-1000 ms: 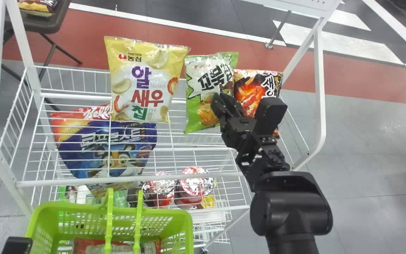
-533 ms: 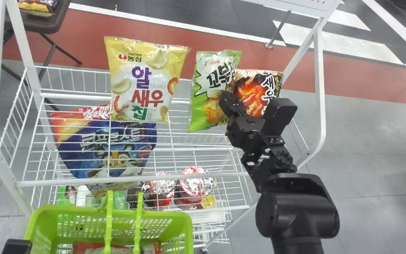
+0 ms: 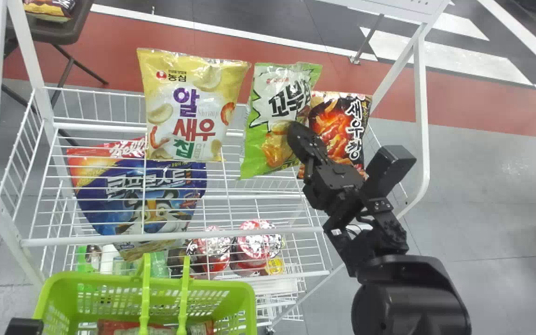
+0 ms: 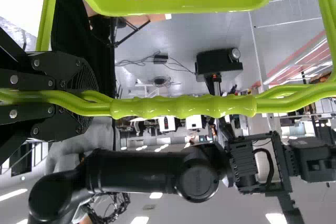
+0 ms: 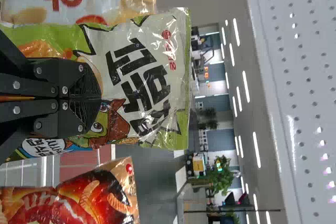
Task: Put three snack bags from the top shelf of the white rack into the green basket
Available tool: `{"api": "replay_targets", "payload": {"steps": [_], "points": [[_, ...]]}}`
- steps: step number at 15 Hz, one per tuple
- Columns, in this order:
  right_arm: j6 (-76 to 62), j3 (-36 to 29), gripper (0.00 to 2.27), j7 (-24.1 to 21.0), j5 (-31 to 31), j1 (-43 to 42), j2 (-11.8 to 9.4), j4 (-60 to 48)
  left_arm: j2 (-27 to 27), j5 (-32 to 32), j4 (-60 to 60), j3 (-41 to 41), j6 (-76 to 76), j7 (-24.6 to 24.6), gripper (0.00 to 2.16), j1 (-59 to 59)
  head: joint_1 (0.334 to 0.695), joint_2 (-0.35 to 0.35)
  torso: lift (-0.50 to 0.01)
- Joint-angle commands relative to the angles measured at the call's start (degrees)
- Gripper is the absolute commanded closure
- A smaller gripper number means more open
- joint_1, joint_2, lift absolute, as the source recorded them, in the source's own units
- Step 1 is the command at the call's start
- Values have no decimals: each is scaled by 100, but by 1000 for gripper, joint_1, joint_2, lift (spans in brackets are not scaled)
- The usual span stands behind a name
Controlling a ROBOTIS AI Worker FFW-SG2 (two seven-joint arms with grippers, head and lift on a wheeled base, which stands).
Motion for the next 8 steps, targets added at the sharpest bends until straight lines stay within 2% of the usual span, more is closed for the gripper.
{"api": "replay_targets", "payload": {"steps": [1,6,8], "points": [[-9,-3,2135,104,-191,325,0,-359,0,-4,-1,0,0,4,2152,-21,695,-350,0],[9,-222,2135,236,-419,1775,0,-1730,-9,13,-10,263,0,13,2152,-48,695,-350,0],[167,-354,2135,455,-507,2241,-9,-2073,-35,92,-1,430,0,21,2152,-48,695,-350,0]]}}
